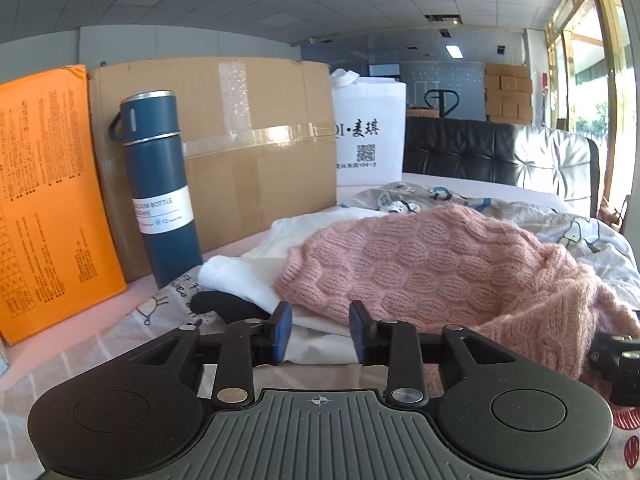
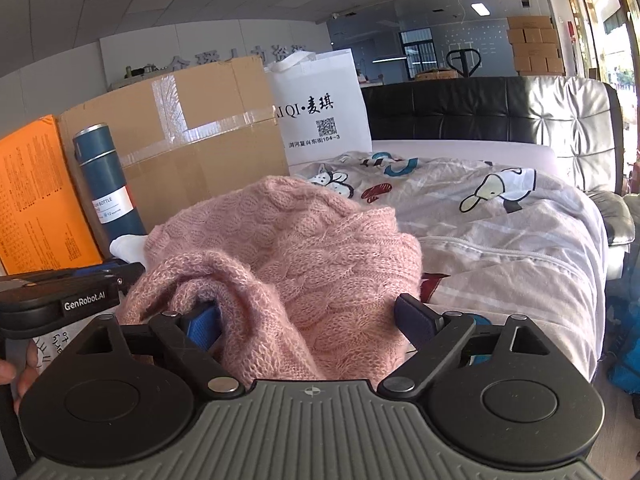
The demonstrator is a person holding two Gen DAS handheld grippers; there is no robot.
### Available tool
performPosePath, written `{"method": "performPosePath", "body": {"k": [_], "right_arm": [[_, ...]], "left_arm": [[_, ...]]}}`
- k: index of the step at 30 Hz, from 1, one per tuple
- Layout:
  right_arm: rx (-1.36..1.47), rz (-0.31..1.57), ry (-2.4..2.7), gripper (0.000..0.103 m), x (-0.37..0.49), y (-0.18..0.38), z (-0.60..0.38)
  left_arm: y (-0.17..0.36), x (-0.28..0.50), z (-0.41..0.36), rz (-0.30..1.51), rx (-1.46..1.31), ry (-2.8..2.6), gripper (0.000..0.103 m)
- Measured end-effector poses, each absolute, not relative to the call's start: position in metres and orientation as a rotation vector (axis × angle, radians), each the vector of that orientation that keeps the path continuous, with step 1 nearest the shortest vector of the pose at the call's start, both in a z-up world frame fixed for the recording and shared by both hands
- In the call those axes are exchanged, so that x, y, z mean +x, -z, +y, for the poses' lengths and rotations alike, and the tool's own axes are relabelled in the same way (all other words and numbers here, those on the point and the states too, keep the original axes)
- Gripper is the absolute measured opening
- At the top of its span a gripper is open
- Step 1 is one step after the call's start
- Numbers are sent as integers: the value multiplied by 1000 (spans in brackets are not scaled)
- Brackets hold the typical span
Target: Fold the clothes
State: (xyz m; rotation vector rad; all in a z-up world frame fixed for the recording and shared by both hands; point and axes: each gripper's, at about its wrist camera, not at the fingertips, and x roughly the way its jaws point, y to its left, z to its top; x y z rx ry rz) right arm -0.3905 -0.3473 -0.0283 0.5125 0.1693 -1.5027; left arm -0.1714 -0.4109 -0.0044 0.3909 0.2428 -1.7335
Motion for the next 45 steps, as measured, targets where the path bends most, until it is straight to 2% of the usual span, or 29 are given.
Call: {"method": "performPosePath", "body": {"k": [1,4,6,9,11,13,14,17,33,40,43,45], "right_arm": [[505,184,1497,93,-387,28,-350],[480,233,1483,95,-377,28,-360],[477,249,1479,95,-373,28,-366],[467,279,1500,86,-368,29,-372],[458,287,1514,67,-367,30,-373],[452,289,1524,53,-368,31,-372],[454,281,1524,49,-369,31,-372],[460,267,1520,45,-373,30,-370],[441,272,1539,43,-376,27,-365],[424,289,1555,51,-377,26,-364],[413,291,1574,65,-377,26,-363],[408,301,1582,68,-377,26,-364]], "left_arm": [[4,-168,-412,254,376,1718,60],[3,-156,-417,298,338,1678,79],[2,-148,-421,337,341,1670,80],[3,-141,-424,376,321,1669,82],[4,-140,-425,392,312,1671,83],[5,-140,-426,403,309,1676,84],[5,-141,-426,404,312,1681,84],[7,-143,-425,397,319,1684,84],[6,-145,-424,382,314,1699,85],[6,-146,-424,374,319,1703,85],[6,-146,-424,371,320,1705,85],[7,-147,-424,368,322,1705,85]]}}
